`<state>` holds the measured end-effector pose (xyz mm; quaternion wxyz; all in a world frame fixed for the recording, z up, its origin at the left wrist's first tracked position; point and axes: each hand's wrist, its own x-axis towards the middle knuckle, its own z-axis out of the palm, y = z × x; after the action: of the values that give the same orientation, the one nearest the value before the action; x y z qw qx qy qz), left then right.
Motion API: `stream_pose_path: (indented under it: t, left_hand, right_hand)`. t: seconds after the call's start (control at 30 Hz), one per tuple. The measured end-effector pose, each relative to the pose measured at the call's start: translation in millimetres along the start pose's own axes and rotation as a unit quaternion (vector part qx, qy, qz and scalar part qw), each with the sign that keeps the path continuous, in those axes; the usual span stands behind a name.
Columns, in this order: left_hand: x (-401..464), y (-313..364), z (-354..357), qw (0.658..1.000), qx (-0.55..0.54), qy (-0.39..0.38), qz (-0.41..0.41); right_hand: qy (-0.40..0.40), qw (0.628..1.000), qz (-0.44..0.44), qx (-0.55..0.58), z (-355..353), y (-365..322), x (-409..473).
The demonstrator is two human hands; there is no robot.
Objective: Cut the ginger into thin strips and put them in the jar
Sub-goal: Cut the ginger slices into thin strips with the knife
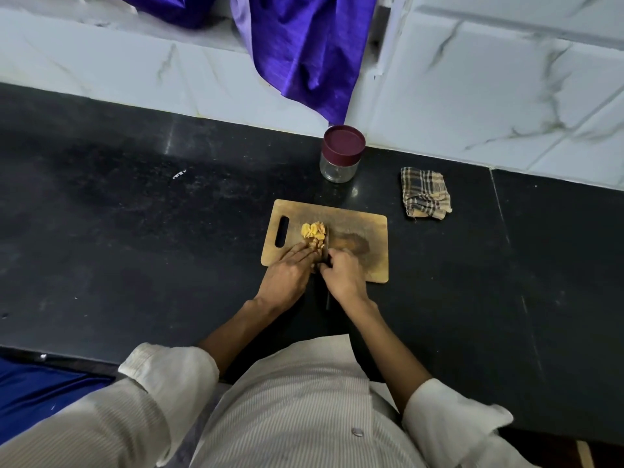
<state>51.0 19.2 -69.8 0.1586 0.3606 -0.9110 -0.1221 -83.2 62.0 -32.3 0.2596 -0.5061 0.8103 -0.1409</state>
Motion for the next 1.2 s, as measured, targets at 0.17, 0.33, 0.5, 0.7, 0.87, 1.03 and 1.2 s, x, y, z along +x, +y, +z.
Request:
stream_pose_path:
  t: [0.17,0.33,0.5,0.7,0.87,1.03,1.2]
  left_hand:
    - [-2.9,-8.9,-5.3,0.998,-0.046,0.037,-0.033]
    - [-4.3,-8.9,0.3,0.989,-0.103,0.085,-0.070]
    - [13.9,-10.7,-8.1,0.976,-0.150,0.089,-0.130]
    - [54.0,-12.7,-25.0,0.964,-0.114,0.021,-0.240]
    - [57.4,16.3,-31.7,0.948,-0.228,0.074,-0.211]
    - [59.8,30.6,-31.5,0.747,-0.575,-0.036,-0.332]
    - [60.6,14.4,-29.9,0.714,-0.595,-0.054,-0.365]
  right_hand:
    - [0.019,0.998,0.028,0.046,-5.8,16.6,-3.4]
    - [0.018,0.995,0.046,0.091,-13.1,40.1,-8.5]
    - [0.007,0.995,-0.005,0.097,-12.5,38.4,-1.1]
    - [0.014,0.990,-0.012,0.140,-14.4,22.3,9.9]
    - [0.027,0.973,-0.029,0.226,-19.8,26.0,9.1]
    - [-0.010,0.941,-0.047,0.334,-26.1,23.1,1.1]
    - [-0.017,0.936,-0.039,0.350,-28.4,25.5,0.6]
